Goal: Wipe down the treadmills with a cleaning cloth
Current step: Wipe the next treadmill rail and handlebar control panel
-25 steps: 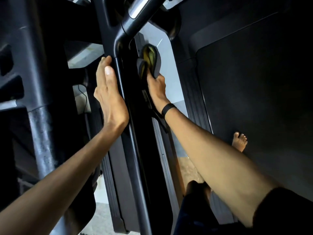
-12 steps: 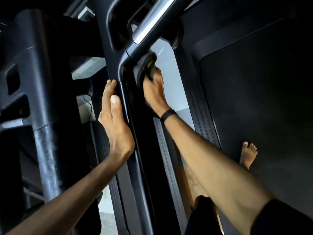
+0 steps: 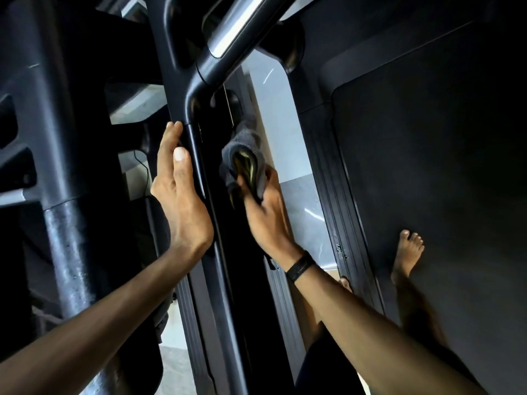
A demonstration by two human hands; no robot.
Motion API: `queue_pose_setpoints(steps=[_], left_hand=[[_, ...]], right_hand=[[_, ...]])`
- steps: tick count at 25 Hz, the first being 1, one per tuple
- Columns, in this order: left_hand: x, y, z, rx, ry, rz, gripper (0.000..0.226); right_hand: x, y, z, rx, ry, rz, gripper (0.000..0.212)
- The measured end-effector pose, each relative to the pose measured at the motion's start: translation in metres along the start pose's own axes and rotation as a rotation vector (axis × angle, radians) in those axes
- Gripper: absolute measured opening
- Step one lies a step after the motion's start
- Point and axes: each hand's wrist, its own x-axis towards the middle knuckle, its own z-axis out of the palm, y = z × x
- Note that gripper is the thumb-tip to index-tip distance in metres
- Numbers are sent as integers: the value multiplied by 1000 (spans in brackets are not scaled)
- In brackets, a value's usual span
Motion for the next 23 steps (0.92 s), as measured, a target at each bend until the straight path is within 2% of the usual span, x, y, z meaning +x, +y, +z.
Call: queue_pose_setpoints(steps=[8, 13, 19, 23], left_hand=[[0, 1, 0, 34, -32, 2, 48], [4, 2, 1, 8, -6, 1, 45], [-2, 12, -3, 108, 49, -17, 41], [-25, 22, -9, 187, 170, 48, 34]], right_hand=[[114, -36, 22, -32, 44, -2, 28], [55, 2, 9, -107, -13, -38, 34], [-29, 36, -10, -126, -9, -47, 25], [-74, 47, -16, -184, -1, -42, 24]])
